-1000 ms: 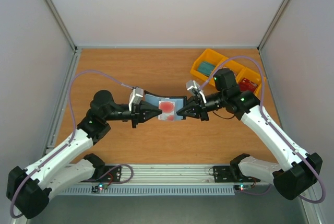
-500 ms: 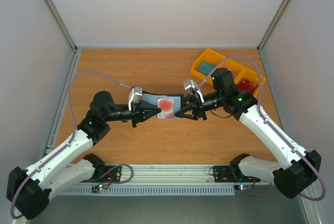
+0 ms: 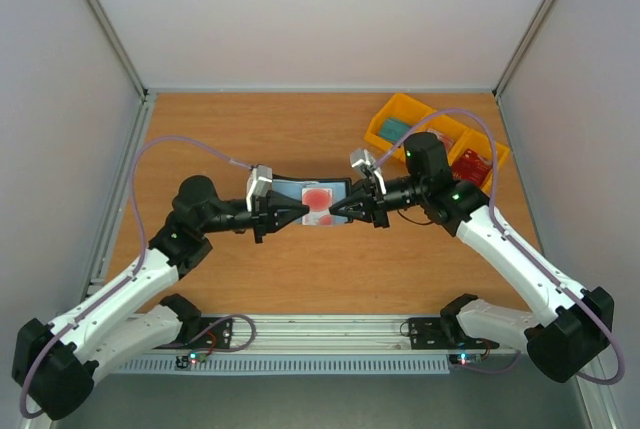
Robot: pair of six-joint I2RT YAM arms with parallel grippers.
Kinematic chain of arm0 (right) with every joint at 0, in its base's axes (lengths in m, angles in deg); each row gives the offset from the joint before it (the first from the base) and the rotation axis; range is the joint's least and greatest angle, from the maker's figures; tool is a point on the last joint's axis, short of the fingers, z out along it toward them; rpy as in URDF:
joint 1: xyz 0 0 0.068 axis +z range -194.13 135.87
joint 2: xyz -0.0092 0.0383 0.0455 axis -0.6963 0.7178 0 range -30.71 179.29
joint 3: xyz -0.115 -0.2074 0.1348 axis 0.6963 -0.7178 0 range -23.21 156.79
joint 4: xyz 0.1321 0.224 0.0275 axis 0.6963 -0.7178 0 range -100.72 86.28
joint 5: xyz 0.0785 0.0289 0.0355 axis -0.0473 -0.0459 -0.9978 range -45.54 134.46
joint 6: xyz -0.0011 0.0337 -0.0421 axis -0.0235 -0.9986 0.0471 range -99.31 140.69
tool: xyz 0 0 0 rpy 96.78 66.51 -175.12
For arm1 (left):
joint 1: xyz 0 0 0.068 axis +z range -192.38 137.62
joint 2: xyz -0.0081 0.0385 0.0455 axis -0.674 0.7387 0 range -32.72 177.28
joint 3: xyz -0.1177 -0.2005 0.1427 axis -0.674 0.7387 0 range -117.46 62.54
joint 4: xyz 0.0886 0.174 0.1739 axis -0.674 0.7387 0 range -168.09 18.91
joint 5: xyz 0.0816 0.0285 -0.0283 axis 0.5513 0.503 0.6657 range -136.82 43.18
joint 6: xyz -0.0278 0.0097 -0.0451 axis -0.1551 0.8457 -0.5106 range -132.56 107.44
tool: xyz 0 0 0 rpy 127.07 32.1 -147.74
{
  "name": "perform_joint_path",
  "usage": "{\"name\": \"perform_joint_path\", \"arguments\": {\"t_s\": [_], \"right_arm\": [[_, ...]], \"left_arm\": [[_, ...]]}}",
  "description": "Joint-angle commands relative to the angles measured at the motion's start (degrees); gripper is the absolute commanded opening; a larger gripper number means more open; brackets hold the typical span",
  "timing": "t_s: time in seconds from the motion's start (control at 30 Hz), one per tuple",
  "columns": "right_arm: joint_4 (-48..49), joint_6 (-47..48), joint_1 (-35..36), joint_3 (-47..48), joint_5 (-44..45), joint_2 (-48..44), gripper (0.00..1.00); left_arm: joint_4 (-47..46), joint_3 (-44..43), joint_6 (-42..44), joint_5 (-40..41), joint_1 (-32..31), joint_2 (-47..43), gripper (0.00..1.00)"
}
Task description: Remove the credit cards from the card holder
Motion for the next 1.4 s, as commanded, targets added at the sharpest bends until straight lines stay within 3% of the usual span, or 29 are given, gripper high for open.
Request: {"name": "perform_joint_path", "arguments": {"t_s": [0.0,0.13,0.23,0.37,0.5,0.6,0.8,0.97,1.23,1.37], "right_arm": [[2.28,0.25,0.45,-0.69,0.71,-2.72,0.01],[0.01,1.43,0.35,0.91,0.54,-1.88,0.01],[-0.71,2.39,0.29,1.07,-0.44,-1.95,0.01],[-1.97,3.24,0.11,2.14,-2.72,-1.92,0.01],[-3.75,4.59,0.10,2.97,-4.09,-1.62,0.01],[-4.74,5.47,0.10,3.33,-4.14,-1.84,0.01],[-6.95,6.97,-0.26,4.00,-3.99,-1.71,0.02],[-9.61,8.55,-2.16,3.92,-3.31,-1.92,0.10],[-10.23,8.82,-2.25,3.92,-3.32,-1.37,0.12],[-9.94,7.36,-2.20,4.69,-2.55,-1.10,0.01]], "left_arm": [[-4.39,0.69,0.14,0.62,-0.74,0.15,0.00],[-3.86,0.40,1.05,-0.31,-0.82,0.08,0.01],[-2.96,0.10,0.72,-0.37,-0.81,-0.88,0.15],[-2.43,-0.02,0.71,-1.29,-0.18,-1.95,0.20],[-3.27,-0.01,0.79,-2.49,0.07,-1.68,0.13],[-2.45,-0.39,1.05,-2.53,0.20,-2.00,0.01],[-1.84,-0.37,0.69,-2.51,0.58,-2.18,0.00],[-2.04,-0.33,-0.77,-2.75,1.35,-2.31,0.00],[-2.20,-0.41,-0.86,-3.13,1.53,-2.23,0.00],[-2.68,0.01,-1.12,-3.15,1.55,-2.36,0.00]]}}
